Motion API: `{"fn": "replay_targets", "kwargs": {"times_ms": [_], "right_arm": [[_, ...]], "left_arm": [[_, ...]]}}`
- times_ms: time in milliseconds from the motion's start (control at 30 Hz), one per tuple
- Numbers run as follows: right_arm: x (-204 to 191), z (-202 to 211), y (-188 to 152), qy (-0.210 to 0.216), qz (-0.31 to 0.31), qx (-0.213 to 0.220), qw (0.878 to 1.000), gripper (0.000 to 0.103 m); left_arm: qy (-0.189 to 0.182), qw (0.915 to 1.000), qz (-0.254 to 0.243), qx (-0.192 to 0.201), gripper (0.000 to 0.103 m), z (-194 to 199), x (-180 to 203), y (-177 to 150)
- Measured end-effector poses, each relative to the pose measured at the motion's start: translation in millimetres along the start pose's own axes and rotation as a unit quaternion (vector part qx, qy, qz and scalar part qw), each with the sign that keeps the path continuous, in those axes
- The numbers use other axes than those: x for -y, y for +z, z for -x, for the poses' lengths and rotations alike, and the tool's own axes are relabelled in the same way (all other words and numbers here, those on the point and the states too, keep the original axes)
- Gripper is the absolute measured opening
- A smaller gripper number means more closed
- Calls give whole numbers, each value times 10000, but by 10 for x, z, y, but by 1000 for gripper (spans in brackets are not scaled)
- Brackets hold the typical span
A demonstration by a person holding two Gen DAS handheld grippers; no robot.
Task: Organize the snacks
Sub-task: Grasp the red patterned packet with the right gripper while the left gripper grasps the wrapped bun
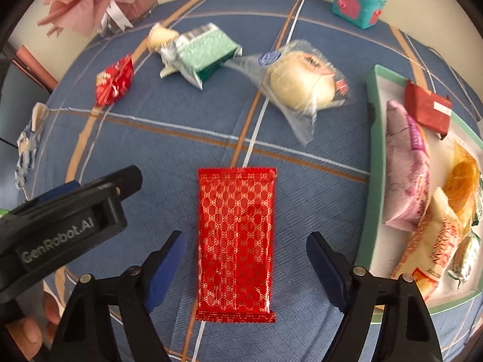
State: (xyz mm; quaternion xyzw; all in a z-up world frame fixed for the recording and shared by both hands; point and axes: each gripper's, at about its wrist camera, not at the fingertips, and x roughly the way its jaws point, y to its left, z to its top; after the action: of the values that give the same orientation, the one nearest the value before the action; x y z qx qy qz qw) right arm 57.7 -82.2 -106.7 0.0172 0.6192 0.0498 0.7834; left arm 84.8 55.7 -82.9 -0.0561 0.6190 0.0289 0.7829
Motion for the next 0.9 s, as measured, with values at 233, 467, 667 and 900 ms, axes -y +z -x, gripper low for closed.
{"fn": "replay_targets", "kwargs": {"times_ms": [233,467,667,900], "right_arm": [[-116,-152,-20,-280,210,-182,9992,74],[-21,-116,-5,-344,-8,-134,9993,52],[72,-16,42,-217,-118,-43,9997,48],[358,365,206,-104,-425,439,9981,47]], "left_arm": [[-21,10000,-6,-43,90,-55,-9,-23],[-22,10000,-37,-19,90,-86,79,-21],[-58,10000,-38,57,90,-37,169,44],[-198,9992,-46,342,90,121,343,180]]}}
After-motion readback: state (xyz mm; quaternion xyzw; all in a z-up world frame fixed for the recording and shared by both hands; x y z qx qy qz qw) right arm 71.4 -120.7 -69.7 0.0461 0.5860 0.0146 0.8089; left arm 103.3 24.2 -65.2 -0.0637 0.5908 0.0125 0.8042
